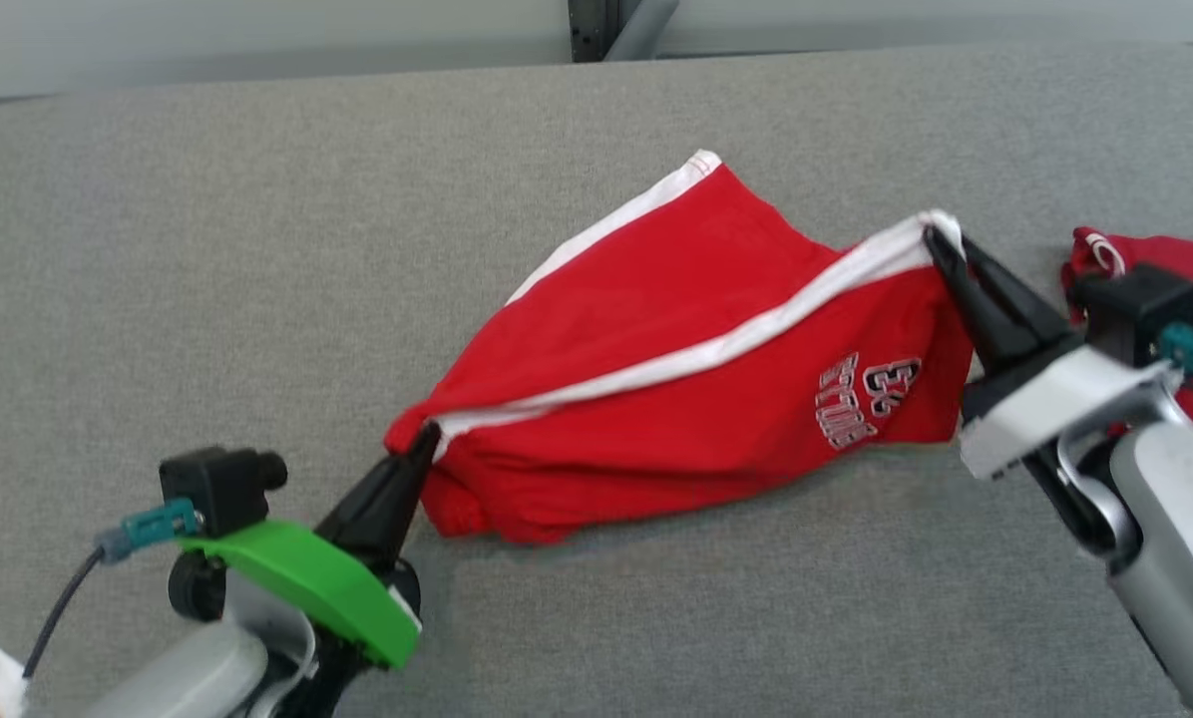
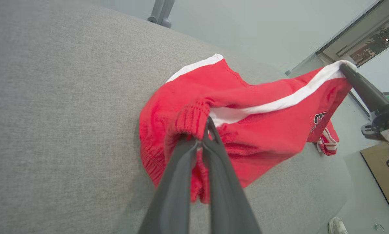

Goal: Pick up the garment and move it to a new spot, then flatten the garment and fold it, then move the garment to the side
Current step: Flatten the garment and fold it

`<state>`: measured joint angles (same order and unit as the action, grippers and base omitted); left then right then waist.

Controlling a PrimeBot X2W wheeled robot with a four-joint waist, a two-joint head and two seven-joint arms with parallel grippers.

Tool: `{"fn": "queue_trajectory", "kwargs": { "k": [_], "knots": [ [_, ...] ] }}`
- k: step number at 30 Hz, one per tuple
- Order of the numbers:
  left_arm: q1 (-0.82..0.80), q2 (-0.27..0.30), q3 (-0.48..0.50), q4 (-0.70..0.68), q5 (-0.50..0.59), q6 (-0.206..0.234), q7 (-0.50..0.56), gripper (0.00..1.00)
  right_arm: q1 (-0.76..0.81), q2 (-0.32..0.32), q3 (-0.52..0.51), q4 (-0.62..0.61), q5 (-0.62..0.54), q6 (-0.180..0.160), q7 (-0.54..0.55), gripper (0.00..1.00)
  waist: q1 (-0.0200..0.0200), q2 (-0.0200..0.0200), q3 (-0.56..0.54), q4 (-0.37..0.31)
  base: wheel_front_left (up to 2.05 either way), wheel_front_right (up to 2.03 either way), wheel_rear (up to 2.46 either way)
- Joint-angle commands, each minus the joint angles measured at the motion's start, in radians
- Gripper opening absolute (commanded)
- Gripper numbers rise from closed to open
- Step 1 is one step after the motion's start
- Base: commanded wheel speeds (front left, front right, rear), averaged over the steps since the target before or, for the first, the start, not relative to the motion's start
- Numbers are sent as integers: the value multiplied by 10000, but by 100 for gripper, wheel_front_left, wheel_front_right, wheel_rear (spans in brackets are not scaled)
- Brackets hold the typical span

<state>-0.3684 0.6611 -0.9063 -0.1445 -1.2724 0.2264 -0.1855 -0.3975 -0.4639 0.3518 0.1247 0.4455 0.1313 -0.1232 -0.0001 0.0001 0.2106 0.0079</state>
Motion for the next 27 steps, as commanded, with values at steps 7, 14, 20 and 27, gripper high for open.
{"fn": "queue_trajectory", "kwargs": {
  "k": [7,14,20,27],
  "knots": [
    [-1699,-830,202,1292,-111,-297,628,0,-2652,444,550,2040,-81,-12,-57,0,1,-1,2317,1157,0,0,0],
    [-2674,-1479,99,2958,291,-382,754,0,-4378,873,1395,3973,151,-12,-368,0,1,-1,2565,1302,0,0,0],
    [-2946,-1751,236,3460,301,-523,524,0,-5241,806,1977,5035,453,-12,-673,0,1,-1,2593,1389,0,0,0],
    [-3070,-1959,305,3676,276,-594,359,0,-5940,859,2460,5897,678,-12,-855,0,1,-1,2611,1419,0,0,0]
  ]
}}
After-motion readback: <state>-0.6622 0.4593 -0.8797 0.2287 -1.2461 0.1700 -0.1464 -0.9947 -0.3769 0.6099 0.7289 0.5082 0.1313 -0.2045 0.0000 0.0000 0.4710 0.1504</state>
